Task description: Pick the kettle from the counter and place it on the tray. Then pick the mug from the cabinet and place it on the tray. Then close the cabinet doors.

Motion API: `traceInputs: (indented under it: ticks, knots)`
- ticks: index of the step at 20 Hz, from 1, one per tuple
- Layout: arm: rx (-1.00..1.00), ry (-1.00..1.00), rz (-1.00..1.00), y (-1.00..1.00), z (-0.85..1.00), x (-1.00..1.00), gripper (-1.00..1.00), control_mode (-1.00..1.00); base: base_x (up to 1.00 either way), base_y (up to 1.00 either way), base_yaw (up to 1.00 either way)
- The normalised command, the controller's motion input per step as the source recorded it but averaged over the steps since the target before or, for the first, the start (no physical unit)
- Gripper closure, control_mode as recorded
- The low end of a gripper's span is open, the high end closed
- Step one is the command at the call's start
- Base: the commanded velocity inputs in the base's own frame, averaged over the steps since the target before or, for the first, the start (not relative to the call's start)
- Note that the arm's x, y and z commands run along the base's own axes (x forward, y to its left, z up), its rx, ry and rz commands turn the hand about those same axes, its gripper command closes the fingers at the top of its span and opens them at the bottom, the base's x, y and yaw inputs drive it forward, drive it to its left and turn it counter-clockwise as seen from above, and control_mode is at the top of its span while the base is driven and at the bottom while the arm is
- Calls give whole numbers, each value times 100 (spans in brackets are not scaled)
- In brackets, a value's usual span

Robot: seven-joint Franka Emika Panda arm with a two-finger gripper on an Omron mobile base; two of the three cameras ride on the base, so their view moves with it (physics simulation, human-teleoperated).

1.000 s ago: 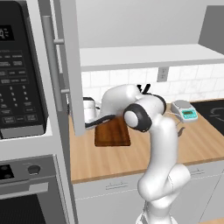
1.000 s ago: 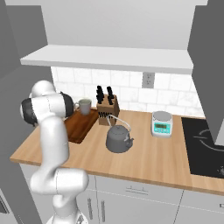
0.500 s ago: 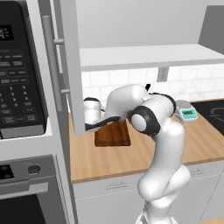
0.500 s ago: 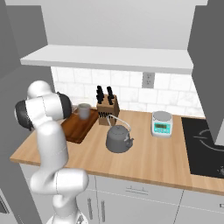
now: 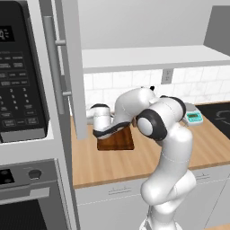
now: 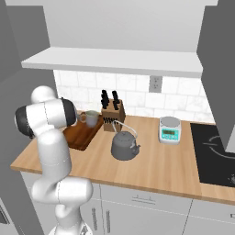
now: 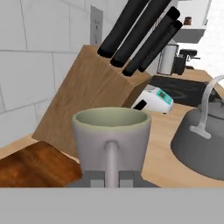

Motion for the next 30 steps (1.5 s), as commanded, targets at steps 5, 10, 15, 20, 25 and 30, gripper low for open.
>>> traceInputs:
  ticks: [5,10,15,20,25,30]
  knots:
    - [8,-22,6,19,-42,0,100,-100,0,0,0]
    - [10,-27,7,27,-41,0,100,-100,0,0,0]
    - [9,-23,5,21,-49,0,100,-100,0,0,0]
    - [10,-13,3,14,-58,-1,100,-100,0,0,0]
    - [8,-9,1,7,-62,-11,-100,-100,0,0,0]
    - [7,-15,0,7,-50,-14,-100,-100,0,0,0]
